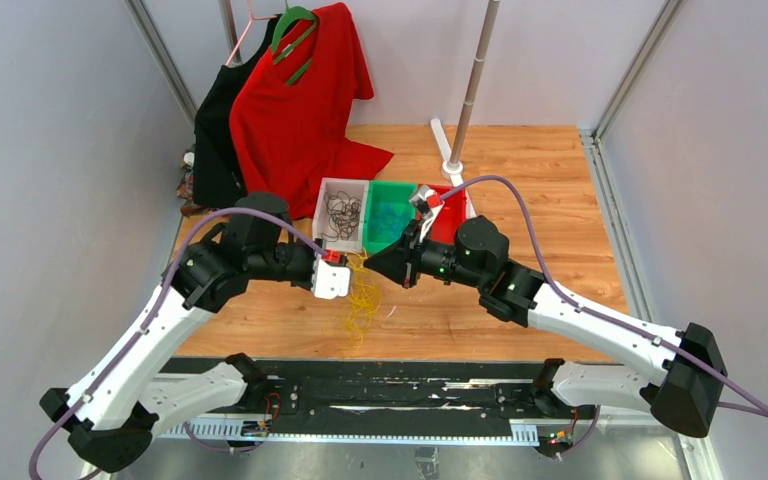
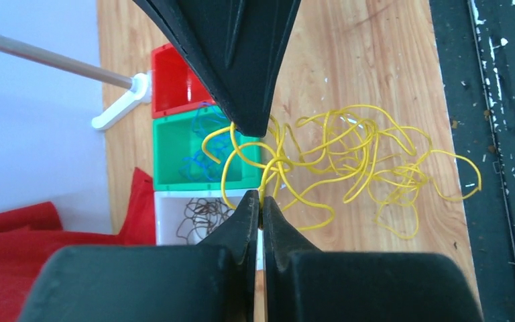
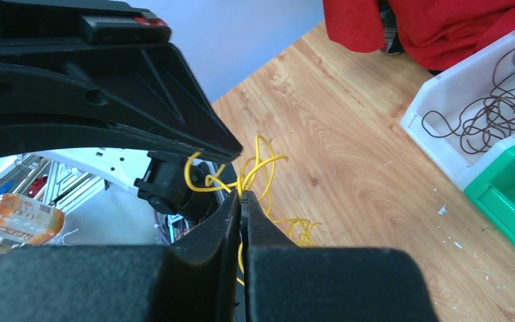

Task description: Untangle the cables

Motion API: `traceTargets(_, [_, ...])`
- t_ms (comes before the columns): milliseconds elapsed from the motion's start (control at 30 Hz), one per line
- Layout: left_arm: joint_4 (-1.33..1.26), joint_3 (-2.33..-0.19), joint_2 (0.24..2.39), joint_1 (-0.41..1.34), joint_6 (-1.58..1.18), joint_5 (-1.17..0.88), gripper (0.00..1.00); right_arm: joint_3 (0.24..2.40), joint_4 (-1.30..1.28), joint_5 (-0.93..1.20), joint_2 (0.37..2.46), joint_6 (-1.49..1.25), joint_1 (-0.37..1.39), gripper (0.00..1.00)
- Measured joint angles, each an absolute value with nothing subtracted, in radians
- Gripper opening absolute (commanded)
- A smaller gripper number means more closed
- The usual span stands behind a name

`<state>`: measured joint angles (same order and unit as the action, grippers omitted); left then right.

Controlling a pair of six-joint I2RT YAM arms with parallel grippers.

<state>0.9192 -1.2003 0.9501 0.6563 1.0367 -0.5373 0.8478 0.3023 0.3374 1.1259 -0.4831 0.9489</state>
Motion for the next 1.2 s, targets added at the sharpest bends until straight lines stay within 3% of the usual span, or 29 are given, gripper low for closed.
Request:
traceTargets(167, [0.857, -1.204, 0.905, 0.665, 0.995, -0.503, 0.01, 0.828, 0.3, 0.256, 1.107, -0.482, 0.95, 0.4])
traceTargets(333, [0.83, -1.258, 0.904, 0.665, 0.896, -0.491, 0.01, 0.775, 0.302, 0.087, 1.063, -0.46, 1.002, 0.59])
traceTargets(600, [0.814, -1.367, 0.927, 0.665, 0.743, -0.49, 0.0, 0.73, 0.367, -0.039, 1.069, -0.398, 1.108, 0.65])
traceTargets(900, [0.835, -1.505, 0.963, 0.665, 0.63, -0.529, 0.0, 0.73, 0.421, -0.183, 1.201, -0.365, 1.145, 0.6])
traceTargets(1200, [0.909, -1.587, 0.983, 0.665, 0.575, -0.577, 0.0, 0.682, 0.516, -0.318, 1.176, -0.377, 1.147, 0.65])
